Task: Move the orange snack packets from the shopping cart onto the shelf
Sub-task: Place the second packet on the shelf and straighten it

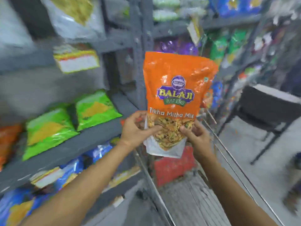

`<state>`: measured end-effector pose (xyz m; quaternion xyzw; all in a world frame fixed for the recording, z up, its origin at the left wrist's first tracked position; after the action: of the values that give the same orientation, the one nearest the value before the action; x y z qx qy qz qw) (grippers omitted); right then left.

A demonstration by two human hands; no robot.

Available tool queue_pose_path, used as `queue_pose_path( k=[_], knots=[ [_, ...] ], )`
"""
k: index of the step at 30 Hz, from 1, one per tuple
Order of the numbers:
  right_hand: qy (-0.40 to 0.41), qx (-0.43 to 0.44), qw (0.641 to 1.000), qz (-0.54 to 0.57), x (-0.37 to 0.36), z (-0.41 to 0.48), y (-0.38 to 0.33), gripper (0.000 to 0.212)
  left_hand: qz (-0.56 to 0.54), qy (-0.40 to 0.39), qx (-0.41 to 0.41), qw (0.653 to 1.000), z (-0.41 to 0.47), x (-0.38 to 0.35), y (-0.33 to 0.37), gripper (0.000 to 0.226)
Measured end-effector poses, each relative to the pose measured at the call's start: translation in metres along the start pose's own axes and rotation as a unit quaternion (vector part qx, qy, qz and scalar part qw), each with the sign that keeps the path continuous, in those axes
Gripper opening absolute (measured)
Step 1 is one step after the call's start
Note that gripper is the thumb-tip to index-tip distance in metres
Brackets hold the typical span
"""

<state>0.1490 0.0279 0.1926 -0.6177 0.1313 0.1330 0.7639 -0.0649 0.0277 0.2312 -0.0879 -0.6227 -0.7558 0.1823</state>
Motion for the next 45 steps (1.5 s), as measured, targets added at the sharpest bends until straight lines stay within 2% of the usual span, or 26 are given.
queue_pose_path(
  k=[4,6,10,16,21,29,32,36,39,45],
  knots=[
    [-0.111,0.071,0.991,0.030,-0.133,0.018,-0.029,0.026,0.018,0.135,-0.030,0.990,-0.014,0.133,0.034,0.045],
    [-0.141,0.098,0.983,0.058,-0.200,0.014,-0.044,0.034,0.029,0.190,-0.047,0.980,-0.029,0.197,0.050,0.049],
    [-0.200,0.134,0.964,0.116,-0.332,-0.014,-0.074,0.029,0.031,0.295,-0.090,0.951,-0.075,0.321,0.081,0.052],
    [-0.275,0.172,0.932,0.163,-0.502,-0.078,-0.099,0.029,0.056,0.386,-0.146,0.909,-0.150,0.487,0.103,0.039],
    [-0.329,0.168,0.915,0.161,-0.611,-0.121,-0.102,0.027,0.103,0.424,-0.148,0.888,-0.201,0.593,0.103,0.049],
    [-0.384,0.161,0.901,0.118,-0.747,-0.140,-0.081,0.044,0.097,0.483,-0.124,0.861,-0.242,0.699,0.074,0.036],
    [-0.396,0.147,0.899,0.113,-0.784,-0.135,-0.072,0.040,0.106,0.495,-0.107,0.856,-0.236,0.730,0.067,0.037],
    [-0.404,0.158,0.897,0.089,-0.825,-0.121,-0.062,0.030,0.128,0.497,-0.087,0.854,-0.218,0.770,0.056,0.059],
    [-0.411,0.132,0.899,0.069,-0.847,-0.109,-0.032,0.031,0.148,0.475,-0.069,0.865,-0.202,0.791,0.034,0.068],
    [-0.435,0.123,0.892,0.027,-0.863,-0.106,-0.008,0.080,0.170,0.434,-0.051,0.883,-0.186,0.807,0.007,0.051]
  ],
)
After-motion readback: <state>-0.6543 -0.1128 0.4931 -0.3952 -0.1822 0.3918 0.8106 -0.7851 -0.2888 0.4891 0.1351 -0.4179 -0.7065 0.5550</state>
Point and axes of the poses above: each hand's wrist, its own z-axis towards the middle knuckle, its own x-axis out of the back of the hand, y = z × x, the point moved 5 cm from there along z, towards the middle knuckle, and after that the axes turned 12 degrees about z, right-handed, at the moved point
